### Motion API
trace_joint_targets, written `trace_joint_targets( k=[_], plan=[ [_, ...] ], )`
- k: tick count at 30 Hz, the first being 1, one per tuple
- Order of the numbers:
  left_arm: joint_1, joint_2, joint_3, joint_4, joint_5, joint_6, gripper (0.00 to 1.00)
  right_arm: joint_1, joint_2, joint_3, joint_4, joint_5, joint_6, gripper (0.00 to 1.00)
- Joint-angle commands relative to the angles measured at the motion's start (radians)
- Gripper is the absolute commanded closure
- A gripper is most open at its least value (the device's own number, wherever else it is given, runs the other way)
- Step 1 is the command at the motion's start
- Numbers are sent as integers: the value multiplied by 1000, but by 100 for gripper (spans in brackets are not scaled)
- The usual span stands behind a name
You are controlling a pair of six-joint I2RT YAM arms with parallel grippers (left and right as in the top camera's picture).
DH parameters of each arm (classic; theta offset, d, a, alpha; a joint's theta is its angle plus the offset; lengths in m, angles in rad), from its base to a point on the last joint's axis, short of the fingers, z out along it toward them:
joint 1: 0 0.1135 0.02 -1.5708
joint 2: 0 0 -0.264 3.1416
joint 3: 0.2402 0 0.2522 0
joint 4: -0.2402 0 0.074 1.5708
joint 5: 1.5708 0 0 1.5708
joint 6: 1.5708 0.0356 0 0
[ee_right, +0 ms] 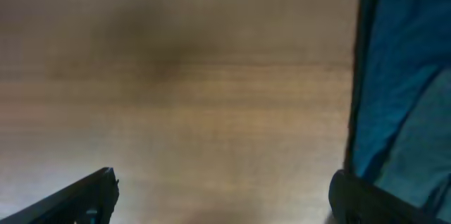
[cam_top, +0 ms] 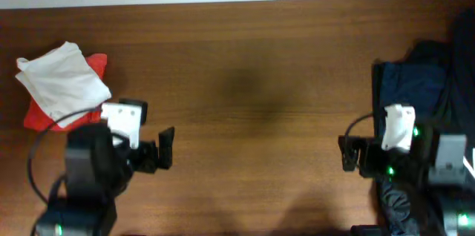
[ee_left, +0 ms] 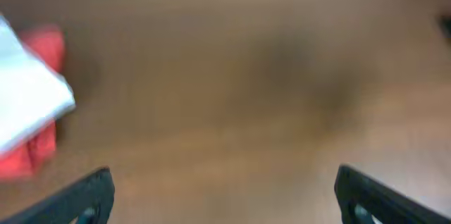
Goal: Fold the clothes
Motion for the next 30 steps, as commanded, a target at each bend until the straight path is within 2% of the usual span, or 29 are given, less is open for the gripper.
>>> trace_joint_targets(
  k=[1,4,8,13,16,20,23,27,30],
  plan=[
    [3,-166,-116,26,4,-6,1,2,-82,-24,-1,46,8,1],
    [3,-240,-118,-73,4,-6,1,2,-92,-24,-1,46,8,1],
    [3,-239,-118,-161,4,-6,1,2,-92,-24,-1,46,8,1],
    [3,-240,-118,-217,4,-6,1,2,-97,-26,-5,90,7,1],
    [3,-240,-118,-222,4,-6,1,2,-177,-68,55,91,7,1],
    [3,-239,-118,-222,4,-6,1,70,-379,-333,430,85,-23,1],
    [3,-239,-118,-222,4,-6,1,107,-573,-627,812,87,-23,1],
    [3,-240,-118,-222,4,-6,1,106,-748,-886,1104,93,-23,1],
    [3,-240,-118,-222,4,-6,1,106,-754,-980,1201,132,-23,1]
  ],
)
